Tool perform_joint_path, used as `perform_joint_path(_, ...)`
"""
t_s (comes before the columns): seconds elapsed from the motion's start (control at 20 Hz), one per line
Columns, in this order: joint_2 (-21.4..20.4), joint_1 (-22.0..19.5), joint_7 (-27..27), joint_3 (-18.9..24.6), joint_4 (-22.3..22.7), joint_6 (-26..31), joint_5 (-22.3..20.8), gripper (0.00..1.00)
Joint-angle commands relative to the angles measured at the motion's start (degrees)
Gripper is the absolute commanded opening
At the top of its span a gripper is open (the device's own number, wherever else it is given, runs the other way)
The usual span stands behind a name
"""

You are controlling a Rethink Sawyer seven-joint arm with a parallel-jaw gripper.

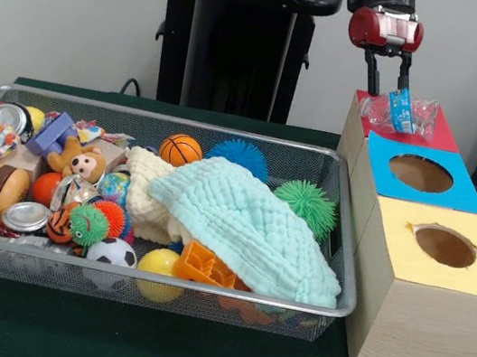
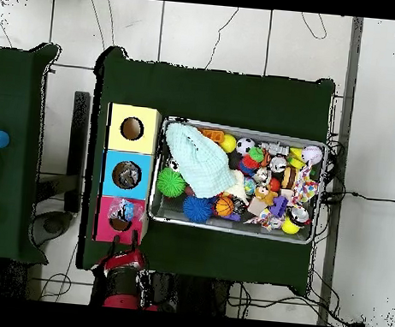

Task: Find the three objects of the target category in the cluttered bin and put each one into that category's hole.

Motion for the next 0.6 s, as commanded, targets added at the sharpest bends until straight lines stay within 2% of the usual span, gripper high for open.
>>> perform_joint_path(0.05,0.87,1.12,1.64,-1.38,-8.08,-5.11,5.84,1.0)
perform_joint_path(0.35,1.14,2.6,1.96,-3.25,-7.66,-7.61,8.3,1.0)
perform_joint_path(0.6,-0.28,3.83,1.12,-5.64,-7.67,-5.7,9.2,1.0)
